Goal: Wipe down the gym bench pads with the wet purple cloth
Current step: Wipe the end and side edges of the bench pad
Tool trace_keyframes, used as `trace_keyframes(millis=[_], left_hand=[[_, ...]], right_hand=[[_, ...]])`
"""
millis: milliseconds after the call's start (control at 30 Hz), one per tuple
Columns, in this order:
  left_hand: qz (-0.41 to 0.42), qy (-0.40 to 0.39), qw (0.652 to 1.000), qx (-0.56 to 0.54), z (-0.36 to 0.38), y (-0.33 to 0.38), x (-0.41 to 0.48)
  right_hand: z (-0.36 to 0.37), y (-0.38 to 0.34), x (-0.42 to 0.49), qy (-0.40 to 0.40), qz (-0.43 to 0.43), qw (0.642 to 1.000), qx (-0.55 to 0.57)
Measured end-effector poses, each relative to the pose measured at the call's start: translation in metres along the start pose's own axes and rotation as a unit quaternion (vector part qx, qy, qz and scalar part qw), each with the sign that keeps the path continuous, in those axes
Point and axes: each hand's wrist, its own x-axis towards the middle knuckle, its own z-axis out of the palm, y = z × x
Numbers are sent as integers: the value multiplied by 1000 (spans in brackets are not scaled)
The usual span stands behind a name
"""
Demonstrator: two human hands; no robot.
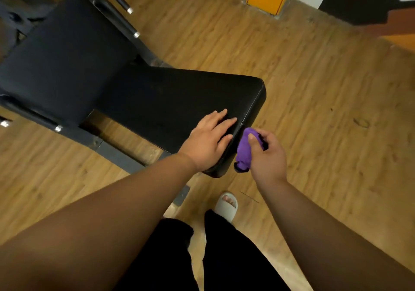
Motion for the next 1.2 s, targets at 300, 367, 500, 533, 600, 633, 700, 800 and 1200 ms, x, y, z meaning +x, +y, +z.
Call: trace_keyframes(millis=[300, 367, 500, 533, 600, 633, 700, 800, 1200], left_hand=[[119, -64, 989, 66, 10, -31, 30], [138, -56, 987, 66, 11, -35, 29], [186, -78, 977, 67, 11, -47, 30], [198, -80, 974, 72, 11, -50, 30], [210, -78, 971, 84, 12, -54, 30], [212, -73, 970, 91, 13, -55, 30], [215, -63, 970, 97, 14, -55, 30], [217, -50, 970, 93, 15, -55, 30], [224, -30, 971, 78, 18, -57, 30]], right_hand=[[50, 13, -5, 111, 73, 987, 89], [59, 17, -19, 133, 74, 983, 104], [78, 24, -54, 172, 94, 972, 133], [81, 23, -54, 183, 95, 970, 130], [82, 20, -49, 209, 93, 967, 112], [83, 19, -46, 226, 95, 963, 110], [88, 19, -45, 263, 108, 950, 132], [106, 20, -60, 309, 136, 928, 161], [117, 23, -68, 347, 95, 922, 143]])
